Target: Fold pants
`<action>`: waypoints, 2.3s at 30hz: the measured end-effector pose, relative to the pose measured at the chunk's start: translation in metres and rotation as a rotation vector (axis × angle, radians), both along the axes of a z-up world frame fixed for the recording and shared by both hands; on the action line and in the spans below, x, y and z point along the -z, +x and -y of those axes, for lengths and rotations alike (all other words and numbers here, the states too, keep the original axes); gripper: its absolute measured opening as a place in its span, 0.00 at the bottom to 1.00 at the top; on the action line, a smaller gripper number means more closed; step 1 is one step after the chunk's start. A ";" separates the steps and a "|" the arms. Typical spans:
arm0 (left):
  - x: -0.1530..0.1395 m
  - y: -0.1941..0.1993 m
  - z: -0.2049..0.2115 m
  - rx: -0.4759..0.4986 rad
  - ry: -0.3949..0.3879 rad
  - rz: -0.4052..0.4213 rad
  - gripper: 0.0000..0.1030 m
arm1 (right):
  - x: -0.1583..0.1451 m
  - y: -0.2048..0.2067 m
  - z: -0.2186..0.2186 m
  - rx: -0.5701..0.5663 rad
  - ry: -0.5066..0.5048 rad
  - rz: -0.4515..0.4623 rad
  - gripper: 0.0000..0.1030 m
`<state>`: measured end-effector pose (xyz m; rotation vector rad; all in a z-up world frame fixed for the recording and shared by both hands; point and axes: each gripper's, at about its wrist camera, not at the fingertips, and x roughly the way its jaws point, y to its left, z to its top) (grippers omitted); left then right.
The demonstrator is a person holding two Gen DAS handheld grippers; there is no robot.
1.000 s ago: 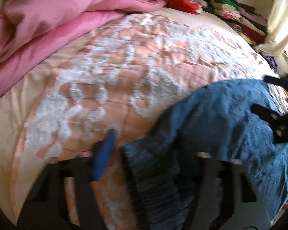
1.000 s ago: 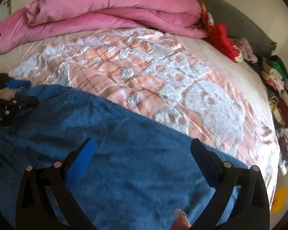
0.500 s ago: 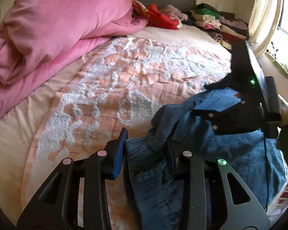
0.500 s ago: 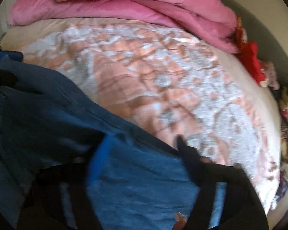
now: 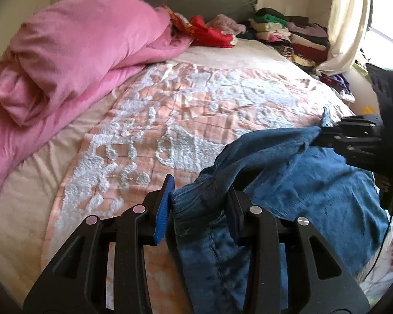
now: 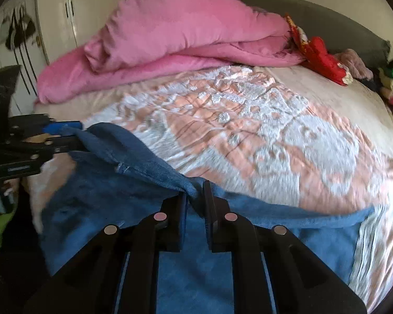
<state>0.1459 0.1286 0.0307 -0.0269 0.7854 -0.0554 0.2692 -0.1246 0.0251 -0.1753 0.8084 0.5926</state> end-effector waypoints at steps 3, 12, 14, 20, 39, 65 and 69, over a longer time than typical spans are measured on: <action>-0.001 -0.016 0.005 0.030 -0.006 0.003 0.28 | -0.010 -0.036 0.005 0.013 0.048 0.012 0.08; 0.006 -0.066 0.013 0.093 -0.014 -0.020 0.30 | -0.007 -0.144 -0.002 0.005 0.082 -0.029 0.05; 0.010 -0.076 0.015 0.100 -0.003 -0.031 0.30 | 0.001 -0.164 -0.009 -0.007 0.079 -0.059 0.05; 0.037 -0.100 0.020 0.088 0.050 -0.100 0.30 | 0.034 -0.197 -0.033 -0.037 0.026 -0.127 0.05; 0.021 -0.134 0.014 0.015 0.067 -0.110 0.56 | 0.073 -0.199 -0.053 -0.053 -0.013 -0.211 0.13; 0.002 -0.132 0.039 0.021 0.069 -0.085 0.58 | 0.041 -0.191 -0.035 0.036 0.095 -0.163 0.28; 0.016 -0.121 0.043 0.035 0.066 -0.124 0.58 | 0.056 -0.183 -0.033 0.074 0.085 -0.212 0.31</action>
